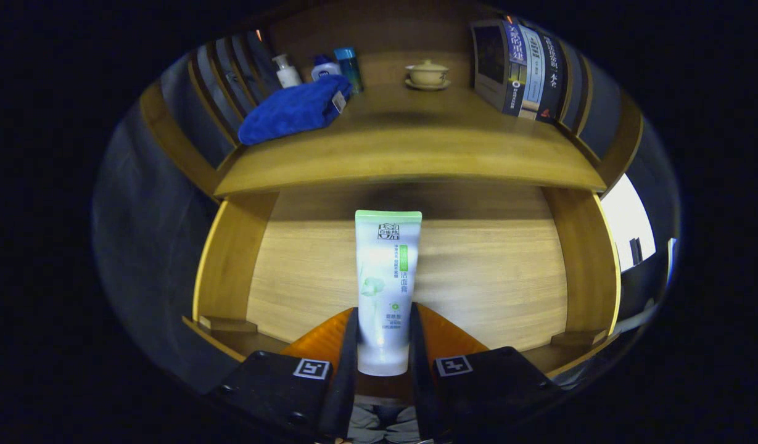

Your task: Pull open the drawer, take out the items inside it, and place them on the countertop above the cabinet.

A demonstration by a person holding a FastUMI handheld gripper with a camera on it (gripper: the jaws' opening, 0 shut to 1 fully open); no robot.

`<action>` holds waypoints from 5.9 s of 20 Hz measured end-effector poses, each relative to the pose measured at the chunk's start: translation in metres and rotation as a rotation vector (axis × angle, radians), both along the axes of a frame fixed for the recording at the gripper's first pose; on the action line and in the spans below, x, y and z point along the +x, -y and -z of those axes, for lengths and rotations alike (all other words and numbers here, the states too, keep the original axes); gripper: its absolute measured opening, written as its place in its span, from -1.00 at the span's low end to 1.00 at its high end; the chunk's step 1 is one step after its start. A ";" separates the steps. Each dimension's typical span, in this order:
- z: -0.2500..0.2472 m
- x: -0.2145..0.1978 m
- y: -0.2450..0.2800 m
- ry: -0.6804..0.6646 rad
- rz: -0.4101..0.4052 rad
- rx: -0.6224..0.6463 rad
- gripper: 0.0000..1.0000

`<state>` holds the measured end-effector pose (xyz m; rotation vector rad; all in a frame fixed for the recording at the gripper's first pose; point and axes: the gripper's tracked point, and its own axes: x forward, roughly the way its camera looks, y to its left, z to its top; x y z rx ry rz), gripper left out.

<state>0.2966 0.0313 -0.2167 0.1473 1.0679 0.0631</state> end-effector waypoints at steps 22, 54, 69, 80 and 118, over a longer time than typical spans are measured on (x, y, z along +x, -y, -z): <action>-0.020 0.199 0.020 0.188 0.120 -0.079 -0.03; -0.121 0.060 0.056 0.504 0.152 0.110 0.97; -0.101 -0.091 0.038 0.780 0.184 0.090 0.97; -0.024 -0.124 0.007 0.861 0.111 -0.101 0.97; 0.039 0.063 0.003 0.859 0.106 -0.190 0.95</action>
